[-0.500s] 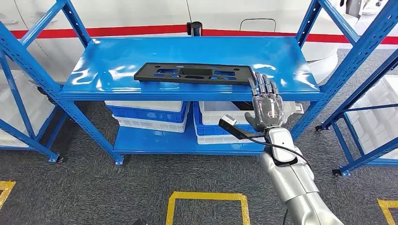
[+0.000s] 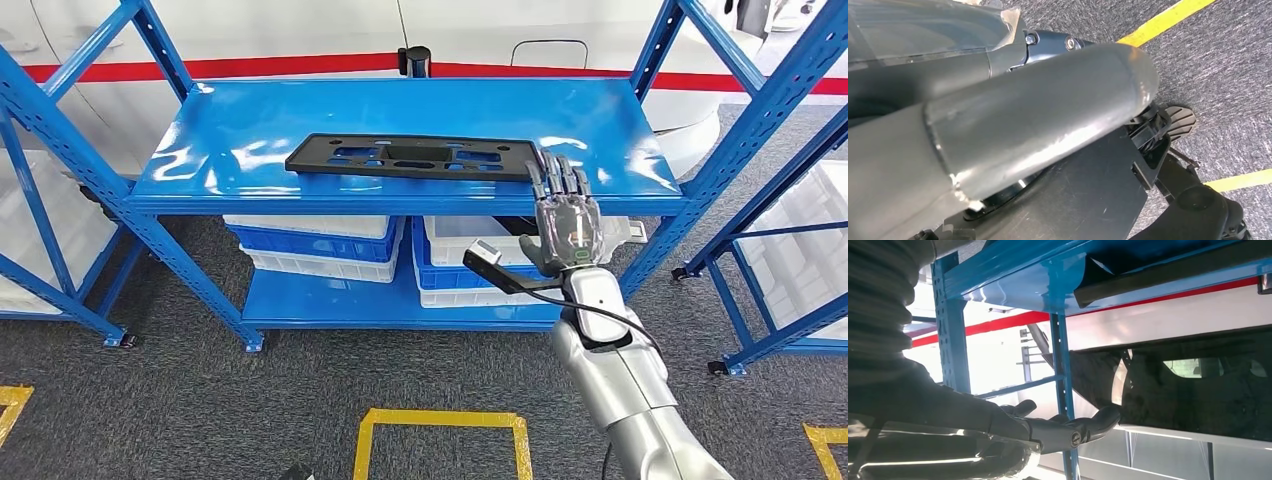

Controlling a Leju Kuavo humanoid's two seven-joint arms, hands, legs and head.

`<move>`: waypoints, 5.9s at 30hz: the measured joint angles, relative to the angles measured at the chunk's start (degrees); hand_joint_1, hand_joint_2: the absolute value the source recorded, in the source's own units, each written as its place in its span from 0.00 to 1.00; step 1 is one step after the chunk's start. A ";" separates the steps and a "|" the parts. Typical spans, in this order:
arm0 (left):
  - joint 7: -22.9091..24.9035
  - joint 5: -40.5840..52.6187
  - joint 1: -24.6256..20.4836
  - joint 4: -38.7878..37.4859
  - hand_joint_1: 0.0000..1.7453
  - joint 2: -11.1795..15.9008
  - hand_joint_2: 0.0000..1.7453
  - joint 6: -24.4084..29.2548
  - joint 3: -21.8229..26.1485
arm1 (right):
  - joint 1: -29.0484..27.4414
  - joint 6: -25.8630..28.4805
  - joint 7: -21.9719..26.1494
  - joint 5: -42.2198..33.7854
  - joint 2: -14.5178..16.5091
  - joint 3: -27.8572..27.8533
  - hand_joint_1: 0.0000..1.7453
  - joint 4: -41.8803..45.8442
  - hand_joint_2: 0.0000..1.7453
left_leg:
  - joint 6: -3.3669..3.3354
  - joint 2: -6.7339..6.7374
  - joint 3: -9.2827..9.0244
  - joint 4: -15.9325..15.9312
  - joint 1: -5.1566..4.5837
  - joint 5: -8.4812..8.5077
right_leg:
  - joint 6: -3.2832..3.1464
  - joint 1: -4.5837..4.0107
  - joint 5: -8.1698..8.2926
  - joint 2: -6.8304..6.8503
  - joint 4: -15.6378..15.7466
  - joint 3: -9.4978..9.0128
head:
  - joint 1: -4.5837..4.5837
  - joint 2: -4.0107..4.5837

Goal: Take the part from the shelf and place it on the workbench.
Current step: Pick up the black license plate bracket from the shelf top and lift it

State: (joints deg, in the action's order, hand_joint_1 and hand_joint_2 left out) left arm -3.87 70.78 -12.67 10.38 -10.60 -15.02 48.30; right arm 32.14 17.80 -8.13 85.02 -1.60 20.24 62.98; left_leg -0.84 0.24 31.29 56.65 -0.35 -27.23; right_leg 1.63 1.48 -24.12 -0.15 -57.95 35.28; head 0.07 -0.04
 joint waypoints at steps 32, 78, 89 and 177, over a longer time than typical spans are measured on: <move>-3.82 -1.34 2.70 0.02 0.00 0.17 0.00 3.38 -0.07 | 0.19 0.10 0.69 0.48 1.48 0.09 0.00 -1.41 1.00 | -1.56 -0.14 0.05 -0.52 -0.70 0.58 | 0.79 0.35 1.45 0.13 2.50 -0.97 | -0.55 0.00; 1.24 -1.75 -0.28 0.20 0.00 0.45 0.00 0.96 -0.87 | 0.42 1.44 0.21 -0.24 0.07 0.05 0.00 -2.79 1.00 | -0.86 -0.29 2.59 0.94 0.43 1.66 | 0.81 -0.43 -1.46 -0.04 -0.08 -0.89 | -0.36 0.00; 1.23 -1.82 -0.10 0.21 0.00 0.46 0.00 1.06 -0.87 | 0.45 1.62 0.37 -0.28 -0.04 0.07 0.00 -3.30 1.00 | 0.68 -0.39 9.88 15.17 0.99 -3.35 | -1.51 -0.51 -1.26 -0.36 0.10 -1.38 | 0.02 0.00; 5.68 -5.99 -0.08 0.22 0.00 0.83 0.00 4.23 0.85 | 3.89 3.55 0.69 -1.53 0.92 0.92 0.00 -8.78 1.00 | -2.33 -0.18 2.07 -1.11 0.72 3.38 | -0.35 -0.70 -4.06 -0.05 -5.18 1.36 | -0.33 0.00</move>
State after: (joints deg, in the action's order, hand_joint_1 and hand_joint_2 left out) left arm 1.81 64.78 -12.75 10.60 -9.78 -10.79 49.16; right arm 36.03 21.34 -7.43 83.49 -0.68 21.16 54.20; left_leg -3.17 0.06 33.36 55.53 0.37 -23.85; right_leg 1.28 0.78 -28.18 -0.20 -63.13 36.65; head -0.26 -0.04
